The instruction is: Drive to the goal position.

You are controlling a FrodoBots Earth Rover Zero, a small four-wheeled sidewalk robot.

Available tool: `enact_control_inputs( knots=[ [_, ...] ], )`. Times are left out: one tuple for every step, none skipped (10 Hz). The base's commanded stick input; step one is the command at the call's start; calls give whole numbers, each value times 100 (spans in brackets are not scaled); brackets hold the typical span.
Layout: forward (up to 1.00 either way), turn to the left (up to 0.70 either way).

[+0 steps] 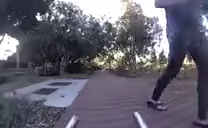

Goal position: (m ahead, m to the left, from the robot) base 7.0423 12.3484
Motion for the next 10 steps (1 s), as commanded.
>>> enact_control_inputs(
  knots=[
    [100,0],
    [100,0],
    [100,0],
    [100,0],
    [100,0],
    [100,0],
    [100,5],
    [100,13],
    [100,40],
    [100,40]
  ],
)
